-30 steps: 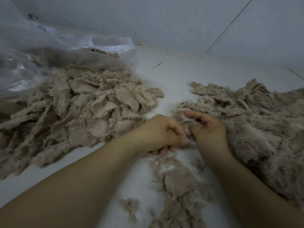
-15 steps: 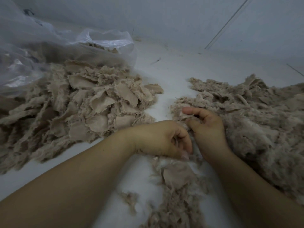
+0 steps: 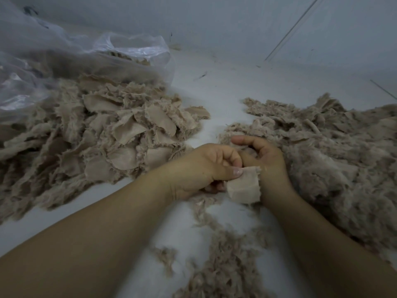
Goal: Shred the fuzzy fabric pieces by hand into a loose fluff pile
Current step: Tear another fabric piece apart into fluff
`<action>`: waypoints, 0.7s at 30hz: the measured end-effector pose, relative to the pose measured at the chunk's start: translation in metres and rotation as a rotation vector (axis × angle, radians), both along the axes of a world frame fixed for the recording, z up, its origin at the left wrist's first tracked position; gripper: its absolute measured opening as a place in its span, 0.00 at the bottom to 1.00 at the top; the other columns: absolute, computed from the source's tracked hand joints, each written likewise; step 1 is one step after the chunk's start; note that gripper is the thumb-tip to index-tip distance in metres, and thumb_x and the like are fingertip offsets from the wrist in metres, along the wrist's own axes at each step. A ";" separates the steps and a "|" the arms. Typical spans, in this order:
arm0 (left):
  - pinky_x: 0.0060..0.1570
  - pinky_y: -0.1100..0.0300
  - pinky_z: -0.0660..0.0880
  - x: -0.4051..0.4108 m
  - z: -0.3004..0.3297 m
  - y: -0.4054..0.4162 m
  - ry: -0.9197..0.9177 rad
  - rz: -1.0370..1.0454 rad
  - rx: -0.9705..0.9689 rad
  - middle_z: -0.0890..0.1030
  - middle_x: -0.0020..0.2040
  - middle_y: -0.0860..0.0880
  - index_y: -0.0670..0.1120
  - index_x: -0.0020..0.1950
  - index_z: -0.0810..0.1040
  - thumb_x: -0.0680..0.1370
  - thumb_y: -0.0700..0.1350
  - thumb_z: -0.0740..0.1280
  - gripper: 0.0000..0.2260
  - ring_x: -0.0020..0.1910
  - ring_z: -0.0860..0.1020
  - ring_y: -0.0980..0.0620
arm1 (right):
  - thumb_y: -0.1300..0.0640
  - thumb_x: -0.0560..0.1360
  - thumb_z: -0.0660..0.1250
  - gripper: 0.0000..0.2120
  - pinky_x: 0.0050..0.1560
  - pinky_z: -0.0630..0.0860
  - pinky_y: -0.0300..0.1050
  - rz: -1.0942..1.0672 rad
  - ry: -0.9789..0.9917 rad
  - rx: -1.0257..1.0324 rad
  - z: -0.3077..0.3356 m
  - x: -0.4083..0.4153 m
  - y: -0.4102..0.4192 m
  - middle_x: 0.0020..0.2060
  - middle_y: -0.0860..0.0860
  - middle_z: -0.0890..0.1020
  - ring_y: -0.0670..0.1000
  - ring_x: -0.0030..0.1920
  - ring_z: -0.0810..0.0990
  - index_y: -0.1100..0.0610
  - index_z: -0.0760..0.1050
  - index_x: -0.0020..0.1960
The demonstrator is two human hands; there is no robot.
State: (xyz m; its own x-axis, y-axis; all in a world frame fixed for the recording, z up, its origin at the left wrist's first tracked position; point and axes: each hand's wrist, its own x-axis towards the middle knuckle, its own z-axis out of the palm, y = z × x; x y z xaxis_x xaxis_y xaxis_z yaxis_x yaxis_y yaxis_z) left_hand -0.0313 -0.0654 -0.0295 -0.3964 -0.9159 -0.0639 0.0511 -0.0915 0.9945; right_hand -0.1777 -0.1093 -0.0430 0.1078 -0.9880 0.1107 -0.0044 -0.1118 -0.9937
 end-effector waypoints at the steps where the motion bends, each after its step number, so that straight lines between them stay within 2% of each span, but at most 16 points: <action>1: 0.21 0.68 0.61 -0.004 -0.002 -0.001 0.008 0.083 -0.019 0.73 0.30 0.46 0.45 0.40 0.74 0.79 0.35 0.66 0.09 0.22 0.68 0.56 | 0.70 0.74 0.69 0.10 0.41 0.83 0.39 0.024 -0.004 0.005 0.000 0.000 -0.001 0.52 0.61 0.83 0.58 0.53 0.83 0.56 0.79 0.48; 3: 0.20 0.69 0.61 -0.010 -0.005 -0.003 0.037 0.271 -0.058 0.74 0.29 0.44 0.45 0.40 0.73 0.79 0.35 0.65 0.09 0.20 0.68 0.56 | 0.74 0.71 0.69 0.13 0.39 0.82 0.41 0.059 0.025 -0.006 -0.002 0.000 0.000 0.56 0.64 0.80 0.61 0.53 0.82 0.60 0.78 0.52; 5: 0.20 0.69 0.60 -0.011 -0.006 -0.007 0.031 0.421 -0.110 0.73 0.23 0.48 0.45 0.41 0.72 0.80 0.36 0.64 0.09 0.18 0.66 0.56 | 0.74 0.70 0.72 0.15 0.44 0.83 0.51 0.085 0.103 -0.106 -0.004 -0.002 0.003 0.55 0.64 0.80 0.61 0.50 0.82 0.64 0.78 0.55; 6: 0.20 0.68 0.59 -0.010 -0.006 -0.008 0.026 0.474 -0.141 0.71 0.21 0.50 0.45 0.41 0.72 0.80 0.37 0.64 0.09 0.18 0.64 0.56 | 0.71 0.69 0.73 0.15 0.47 0.82 0.52 0.102 0.161 -0.169 -0.005 -0.002 0.004 0.54 0.63 0.80 0.60 0.51 0.82 0.64 0.78 0.55; 9: 0.22 0.67 0.57 -0.003 -0.008 -0.010 0.071 0.565 -0.199 0.67 0.20 0.52 0.47 0.41 0.73 0.81 0.39 0.63 0.09 0.18 0.60 0.56 | 0.64 0.69 0.74 0.15 0.44 0.78 0.39 0.128 0.220 -0.266 -0.004 -0.001 0.008 0.51 0.55 0.81 0.49 0.49 0.82 0.53 0.81 0.54; 11: 0.22 0.66 0.57 0.000 -0.008 -0.010 0.128 0.609 -0.217 0.68 0.21 0.51 0.50 0.40 0.74 0.81 0.40 0.63 0.11 0.19 0.61 0.55 | 0.64 0.69 0.74 0.16 0.44 0.79 0.40 0.121 0.209 -0.260 -0.005 -0.001 0.006 0.51 0.53 0.82 0.48 0.49 0.82 0.48 0.80 0.53; 13: 0.21 0.64 0.61 0.002 -0.005 -0.012 0.231 0.713 -0.252 0.71 0.23 0.50 0.49 0.44 0.73 0.81 0.39 0.62 0.08 0.20 0.65 0.55 | 0.66 0.71 0.74 0.16 0.50 0.81 0.46 0.080 0.222 -0.236 -0.008 -0.002 0.003 0.53 0.50 0.83 0.50 0.53 0.82 0.46 0.80 0.51; 15: 0.22 0.61 0.68 0.007 0.000 -0.015 0.328 0.886 -0.257 0.77 0.27 0.51 0.47 0.53 0.70 0.82 0.40 0.63 0.03 0.23 0.71 0.55 | 0.64 0.73 0.73 0.17 0.53 0.79 0.39 0.042 0.245 -0.216 -0.011 -0.005 0.001 0.55 0.45 0.82 0.46 0.58 0.80 0.42 0.79 0.50; 17: 0.28 0.63 0.74 0.010 0.000 -0.013 0.267 1.010 -0.273 0.81 0.33 0.55 0.47 0.59 0.66 0.80 0.44 0.66 0.12 0.28 0.75 0.57 | 0.63 0.74 0.72 0.16 0.47 0.77 0.33 0.034 0.233 -0.193 -0.011 -0.008 -0.001 0.56 0.42 0.81 0.44 0.56 0.81 0.42 0.79 0.51; 19: 0.35 0.61 0.78 0.009 -0.006 -0.006 0.084 1.014 -0.304 0.79 0.35 0.53 0.50 0.61 0.63 0.78 0.43 0.69 0.17 0.32 0.77 0.56 | 0.64 0.74 0.72 0.15 0.40 0.80 0.38 0.024 0.227 -0.160 -0.012 -0.011 -0.004 0.56 0.43 0.83 0.50 0.44 0.84 0.45 0.80 0.53; 20: 0.39 0.57 0.79 0.007 -0.009 -0.002 -0.020 0.984 -0.311 0.77 0.36 0.50 0.52 0.59 0.64 0.78 0.41 0.68 0.17 0.33 0.76 0.55 | 0.64 0.74 0.72 0.15 0.41 0.82 0.42 0.026 0.231 -0.152 -0.012 -0.013 -0.006 0.56 0.43 0.83 0.52 0.44 0.84 0.46 0.81 0.53; 21: 0.41 0.54 0.79 0.003 -0.011 0.002 -0.118 0.946 -0.302 0.75 0.36 0.48 0.53 0.56 0.65 0.78 0.39 0.67 0.15 0.34 0.75 0.53 | 0.65 0.74 0.71 0.15 0.45 0.82 0.42 0.033 0.229 -0.159 -0.012 -0.014 -0.008 0.55 0.43 0.83 0.50 0.48 0.84 0.46 0.81 0.53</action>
